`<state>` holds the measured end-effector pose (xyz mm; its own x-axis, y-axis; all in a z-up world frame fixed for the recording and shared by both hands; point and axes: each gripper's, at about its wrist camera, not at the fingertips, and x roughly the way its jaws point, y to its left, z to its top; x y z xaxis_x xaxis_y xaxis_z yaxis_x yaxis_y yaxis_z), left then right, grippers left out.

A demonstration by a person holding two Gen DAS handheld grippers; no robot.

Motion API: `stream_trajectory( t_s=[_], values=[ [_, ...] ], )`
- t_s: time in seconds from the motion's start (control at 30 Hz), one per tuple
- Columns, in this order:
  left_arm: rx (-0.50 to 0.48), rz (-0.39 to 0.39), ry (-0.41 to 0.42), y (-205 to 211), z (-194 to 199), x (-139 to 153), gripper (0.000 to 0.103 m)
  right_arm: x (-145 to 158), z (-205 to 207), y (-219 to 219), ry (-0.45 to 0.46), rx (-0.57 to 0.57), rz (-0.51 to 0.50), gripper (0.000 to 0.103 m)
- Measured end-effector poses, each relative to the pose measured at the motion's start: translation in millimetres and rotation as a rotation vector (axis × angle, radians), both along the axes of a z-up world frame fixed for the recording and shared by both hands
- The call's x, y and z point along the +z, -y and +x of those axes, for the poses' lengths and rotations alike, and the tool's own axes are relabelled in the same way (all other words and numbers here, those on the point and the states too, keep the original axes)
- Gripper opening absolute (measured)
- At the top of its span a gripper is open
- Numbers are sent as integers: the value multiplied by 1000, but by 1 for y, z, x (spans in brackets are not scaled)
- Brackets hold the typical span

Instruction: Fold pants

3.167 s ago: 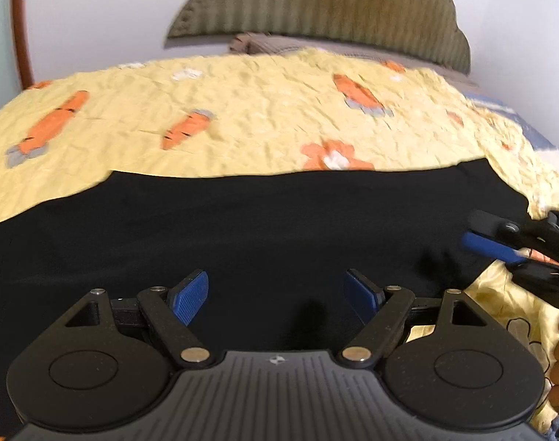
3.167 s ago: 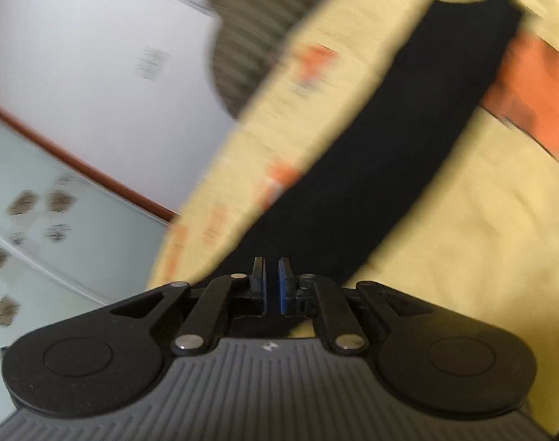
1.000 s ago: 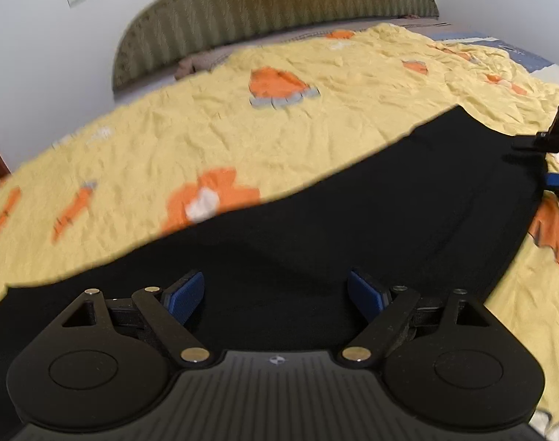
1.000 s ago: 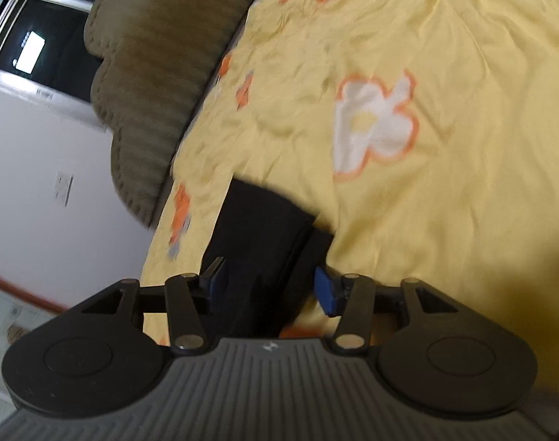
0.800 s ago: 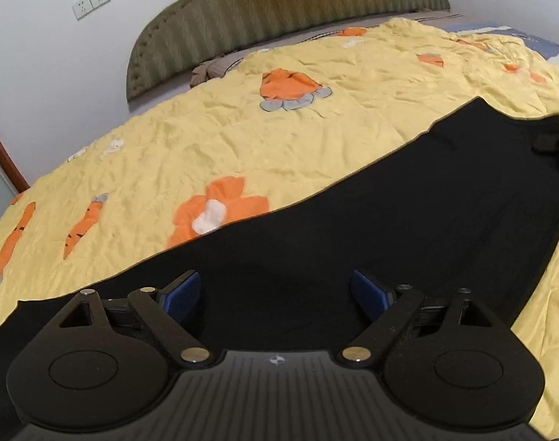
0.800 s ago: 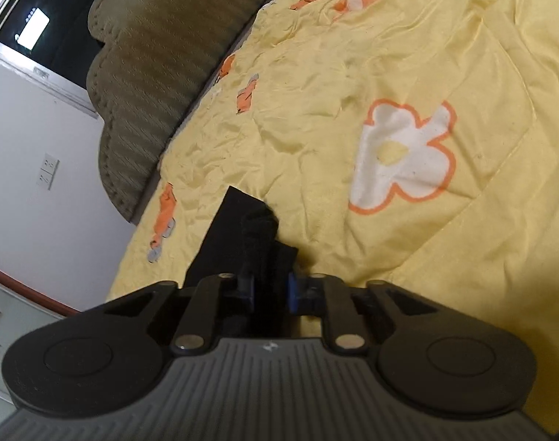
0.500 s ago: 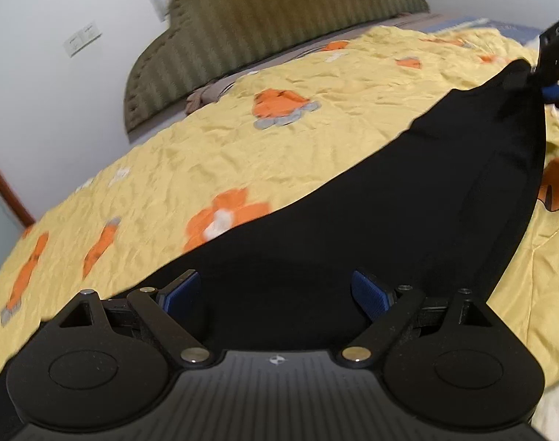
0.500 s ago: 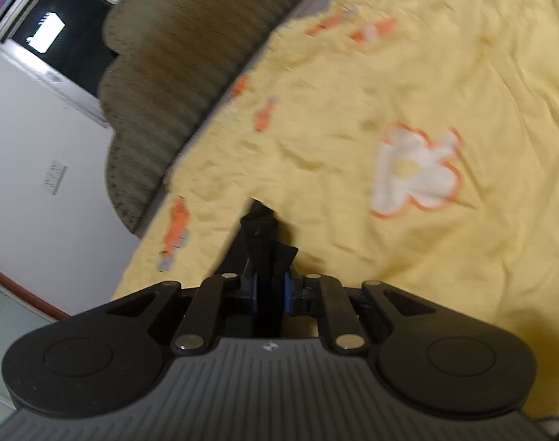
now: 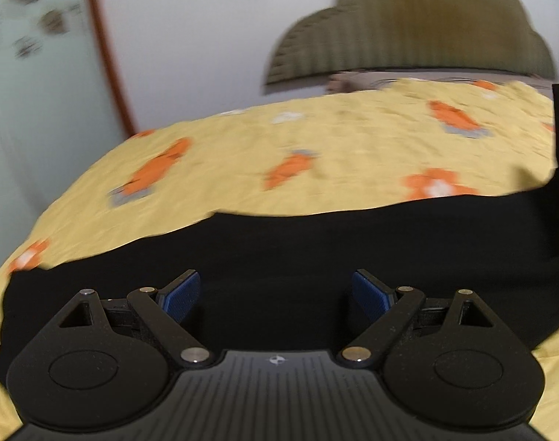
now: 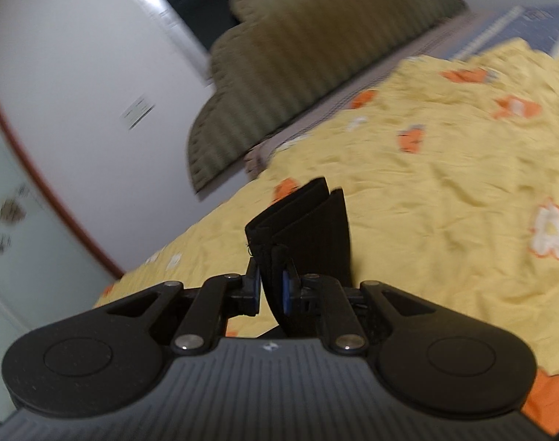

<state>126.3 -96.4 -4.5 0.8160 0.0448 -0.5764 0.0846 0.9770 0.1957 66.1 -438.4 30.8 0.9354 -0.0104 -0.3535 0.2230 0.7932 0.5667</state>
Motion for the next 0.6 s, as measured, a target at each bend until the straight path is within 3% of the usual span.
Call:
stream_trajectory(
  t_s=[0.23,0.37,0.47,0.6],
  values=[
    [125,12,12,-59,-5,-10,90,8,14,-110,0,221,-176,12],
    [149,-3,-22,-75,-6,-21,90,-28,31,-171,-92,379,-146,12],
    [146,-10,-8,-81,-13,-23,90,-55,36,-192,-167,387,-140,12],
    [149,-36,-9,-82,-12,-25,90,-55,31,-194,-166,370,-131,12]
  ],
)
